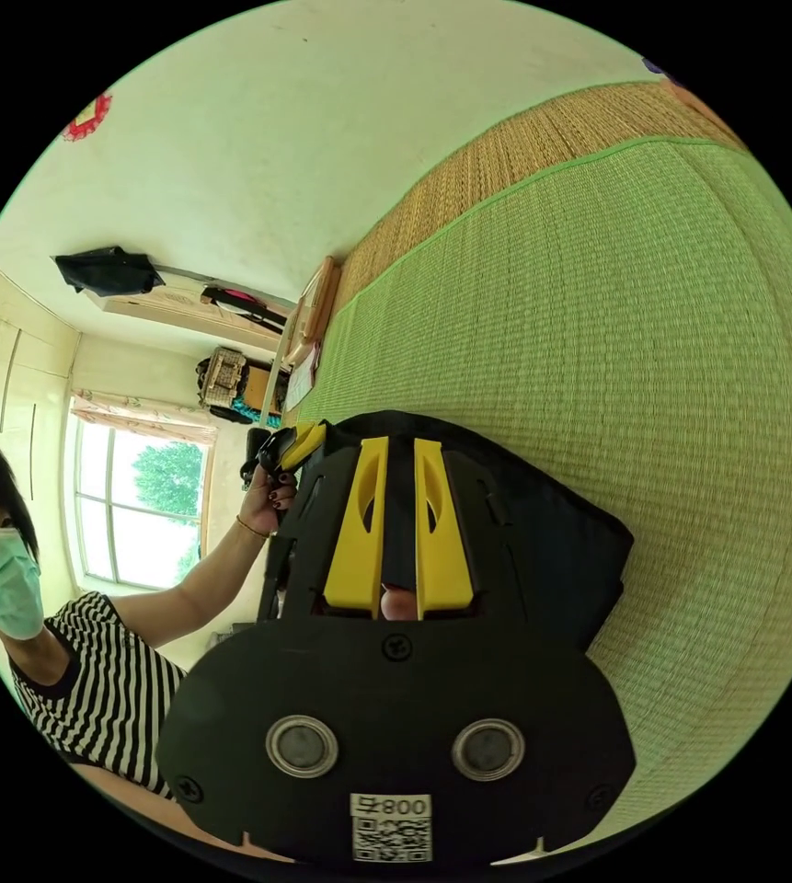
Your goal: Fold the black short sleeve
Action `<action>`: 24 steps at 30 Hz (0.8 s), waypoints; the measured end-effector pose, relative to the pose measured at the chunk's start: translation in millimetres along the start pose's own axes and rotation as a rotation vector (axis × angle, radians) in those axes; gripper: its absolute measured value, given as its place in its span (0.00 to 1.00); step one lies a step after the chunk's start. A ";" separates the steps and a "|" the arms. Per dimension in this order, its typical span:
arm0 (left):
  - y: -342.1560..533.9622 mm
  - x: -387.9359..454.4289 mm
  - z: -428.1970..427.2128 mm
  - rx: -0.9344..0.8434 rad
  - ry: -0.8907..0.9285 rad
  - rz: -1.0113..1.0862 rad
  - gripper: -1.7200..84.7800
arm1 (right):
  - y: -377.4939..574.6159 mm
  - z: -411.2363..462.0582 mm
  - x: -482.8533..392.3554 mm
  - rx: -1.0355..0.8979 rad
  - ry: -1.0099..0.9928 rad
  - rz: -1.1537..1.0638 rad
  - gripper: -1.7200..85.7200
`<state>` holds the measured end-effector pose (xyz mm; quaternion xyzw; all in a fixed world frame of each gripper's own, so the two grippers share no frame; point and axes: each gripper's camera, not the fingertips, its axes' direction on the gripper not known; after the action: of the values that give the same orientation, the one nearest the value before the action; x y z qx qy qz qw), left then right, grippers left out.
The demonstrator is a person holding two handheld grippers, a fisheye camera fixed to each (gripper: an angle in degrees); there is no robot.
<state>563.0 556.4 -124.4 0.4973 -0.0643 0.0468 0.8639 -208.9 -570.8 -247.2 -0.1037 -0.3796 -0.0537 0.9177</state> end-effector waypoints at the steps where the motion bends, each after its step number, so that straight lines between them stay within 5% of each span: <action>1: 0.8 -2.7 0.5 0.013 0.015 -0.010 0.10 | -0.2 0.2 -2.3 0.005 0.000 0.003 0.09; 16: 81.3 -6.6 -52.2 0.061 -0.124 -0.005 0.09 | 22.9 36.2 -40.9 -0.114 0.303 -0.021 0.05; 24: 142.1 9.6 -116.9 0.151 -0.254 -0.021 0.09 | 60.6 11.8 -68.1 -0.089 0.263 -0.047 0.06</action>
<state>559.5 728.9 -59.8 0.5633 -0.1643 -0.0207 0.8095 -254.3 -507.8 -296.3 -0.1272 -0.2555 -0.1051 0.9526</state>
